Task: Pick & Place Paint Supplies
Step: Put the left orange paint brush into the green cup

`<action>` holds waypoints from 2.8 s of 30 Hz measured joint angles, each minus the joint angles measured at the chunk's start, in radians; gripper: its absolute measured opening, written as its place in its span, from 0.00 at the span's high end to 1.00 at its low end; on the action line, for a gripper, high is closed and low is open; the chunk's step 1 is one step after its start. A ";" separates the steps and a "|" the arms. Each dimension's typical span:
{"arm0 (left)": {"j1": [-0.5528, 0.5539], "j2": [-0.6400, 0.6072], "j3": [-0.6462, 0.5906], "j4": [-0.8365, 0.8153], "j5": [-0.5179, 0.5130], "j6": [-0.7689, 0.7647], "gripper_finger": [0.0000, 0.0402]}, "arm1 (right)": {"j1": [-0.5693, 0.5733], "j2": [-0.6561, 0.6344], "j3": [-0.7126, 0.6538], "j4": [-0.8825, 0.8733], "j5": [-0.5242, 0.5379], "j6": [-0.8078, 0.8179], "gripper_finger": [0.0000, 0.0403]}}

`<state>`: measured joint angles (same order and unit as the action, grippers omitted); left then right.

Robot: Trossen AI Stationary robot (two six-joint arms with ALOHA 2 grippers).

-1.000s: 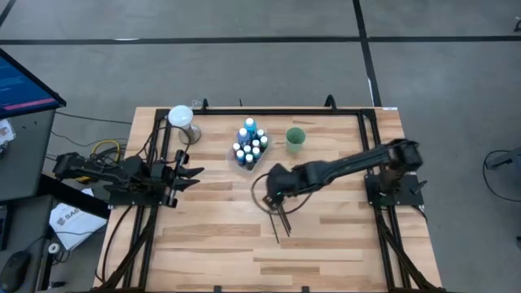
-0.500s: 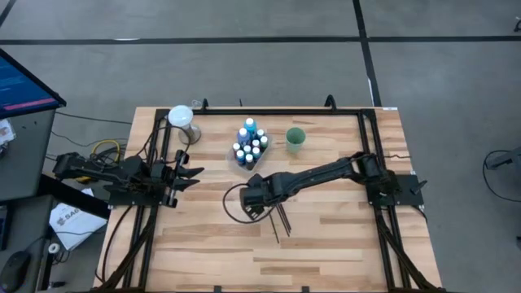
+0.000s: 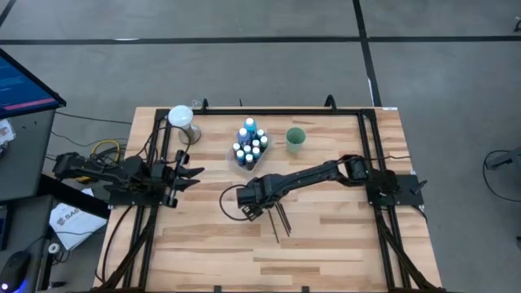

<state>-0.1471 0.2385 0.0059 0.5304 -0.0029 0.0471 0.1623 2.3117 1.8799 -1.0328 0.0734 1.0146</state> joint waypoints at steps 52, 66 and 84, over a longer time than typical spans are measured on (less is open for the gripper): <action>0.000 0.002 0.000 0.014 0.000 0.000 1.00 | -0.016 -0.039 -0.124 0.176 0.013 -0.082 1.00; 0.000 0.002 0.000 0.015 0.000 0.000 1.00 | -0.001 -0.283 -0.121 0.184 0.241 -0.121 1.00; 0.000 0.002 0.000 0.018 0.000 0.000 1.00 | -0.092 -0.753 -0.140 0.181 0.819 -0.744 1.00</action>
<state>-0.1474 0.2401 0.0059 0.5484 -0.0032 0.0471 0.0701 1.5591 1.7402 -0.8522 0.8921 0.2709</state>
